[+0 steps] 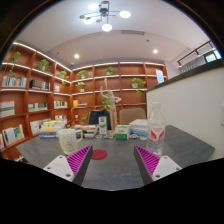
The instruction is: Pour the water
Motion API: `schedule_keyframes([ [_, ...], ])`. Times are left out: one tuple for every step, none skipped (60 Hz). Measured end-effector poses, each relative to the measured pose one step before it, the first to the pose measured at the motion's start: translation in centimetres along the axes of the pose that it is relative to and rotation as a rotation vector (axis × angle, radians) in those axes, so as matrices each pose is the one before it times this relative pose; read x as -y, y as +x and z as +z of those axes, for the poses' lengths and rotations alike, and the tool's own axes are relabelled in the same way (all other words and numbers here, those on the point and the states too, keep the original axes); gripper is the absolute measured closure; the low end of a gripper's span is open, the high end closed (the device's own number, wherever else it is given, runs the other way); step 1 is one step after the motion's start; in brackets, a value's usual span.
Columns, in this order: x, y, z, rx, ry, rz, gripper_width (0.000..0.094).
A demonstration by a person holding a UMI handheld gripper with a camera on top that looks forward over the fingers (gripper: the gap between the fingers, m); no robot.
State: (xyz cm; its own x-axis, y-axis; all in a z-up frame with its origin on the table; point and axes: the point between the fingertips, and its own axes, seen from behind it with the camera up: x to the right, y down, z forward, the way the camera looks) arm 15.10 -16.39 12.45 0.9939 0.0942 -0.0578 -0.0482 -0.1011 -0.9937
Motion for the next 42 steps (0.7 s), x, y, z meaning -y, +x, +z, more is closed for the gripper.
schedule_keyframes([
  [-0.835, 1.153, 0.407, -0.01042, -0.00184, 0.0045, 0.0058],
  [-0.348, 1.035, -0.019, -0.01186, -0.00423, 0.0023, 0.0057],
  [0.095, 0.942, -0.417, -0.01365, -0.00771, 0.0006, 0.006],
  [-0.815, 1.132, 0.52, -0.01279, -0.00533, 0.0031, 0.0061],
  [-0.284, 1.017, 0.104, -0.01418, -0.00685, 0.0013, 0.0061],
  [-0.249, 1.019, 0.161, -0.0135, -0.00566, 0.0019, 0.0064],
  [-0.154, 0.925, 0.202, -0.01234, -0.00508, 0.0024, 0.0069],
  [-0.136, 0.866, 0.214, -0.01139, -0.00496, 0.0024, 0.0068],
  [-0.064, 0.825, 0.229, -0.01198, -0.00378, 0.0021, 0.0067],
  [-0.01, 0.674, 0.287, -0.00934, -0.00312, 0.0007, 0.0066],
  [0.029, 0.643, 0.33, -0.00723, -0.00188, -0.0007, 0.0066],
  [0.097, 0.571, 0.304, -0.00582, -0.00024, -0.0016, 0.0066],
  [0.127, 0.528, 0.313, -0.0055, 0.00137, -0.0011, 0.0066],
  [0.151, 0.453, 0.348, -0.00599, 0.00228, -0.0002, 0.0066],
  [0.175, 0.422, 0.376, -0.00514, 0.00293, -0.0002, 0.0065],
  [0.179, 0.345, 0.442, -0.00314, 0.00341, -0.0005, 0.0065],
  [0.195, 0.312, 0.42, -0.00052, 0.00304, -0.0021, 0.0064],
  [0.172, 0.189, 0.479, 0.00202, 0.00258, -0.0034, 0.0064],
  [0.1, 0.13, 0.552, 0.0027, 0.00095, -0.0044, 0.0065],
  [0.083, 0.184, 0.527, 0.00211, -0.00134, -0.005, 0.0066],
  [0.074, 0.139, 0.493, 0.00113, -0.00173, -0.0041, 0.0065],
  [0.08, 0.124, 0.5, 0.00142, -0.00221, -0.0032, 0.0065],
  [0.122, 0.133, 0.472, 0.00149, -0.00152, -0.0033, 0.0063],
  [0.118, 0.134, 0.485, 0.00109, -0.00038, -0.0032, 0.0065],
  [0.124, 0.114, 0.41, 0.00059, 0.00094, -0.0037, 0.0066],
  [0.13, 0.106, 0.42, -0.00013, 0.00101, -0.0037, 0.0065],
  [0.103, 0.137, 0.414, -0.00232, 0.00052, -0.0038, 0.0065],
  [0.126, 0.148, 0.396, -0.0043, -0.00041, -0.0046, 0.0066],
  [0.082, 0.152, 0.407, -0.00497, -0.00045, -0.0049, 0.0066],
  [0.139, 0.167, 0.374, -0.00553, 0.00096, -0.0046, 0.0065],
  [0.141, 0.123, 0.325, -0.00577, 0.00212, -0.0043, 0.0068],
  [0.167, 0.129, 0.33, -0.00514, 0.0029, -0.0028, 0.0071],
  [0.165, 0.064, 0.352, -0.00296, 0.0031, -0.0028, 0.0074],
  [0.155, 0.013, 0.284, -0.00079, 0.00252, -0.0019, 0.0079],
  [0.09, -0.051, 0.348, 0.00127, 0.0017, -0.0008, 0.0088],
  [0.059, -0.078, 0.296, 0.00275, 0.00032, 0.0004, 0.0105],
  [0.045, -0.051, 0.22, 0.00195, -0.00038, 0.0022, 0.013],
  [0.026, 0.018, 0.242, 0.0003, 0.00015, 0.0036, 0.0155],
  [0.02, 0.056, 0.215, -0.00027, -0.0008, 0.0047, 0.0183],
  [-0.012, 0.015, 0.204, 0.00064, -0.00199, 0.0042, 0.0208],
  [-0.039, -0.069, 0.191, 0.00322, -0.00287, 0.0037, 0.0233],
  [-0.004, -0.076, 0.214, 0.00513, -0.00212, 0.0027, 0.026],
])
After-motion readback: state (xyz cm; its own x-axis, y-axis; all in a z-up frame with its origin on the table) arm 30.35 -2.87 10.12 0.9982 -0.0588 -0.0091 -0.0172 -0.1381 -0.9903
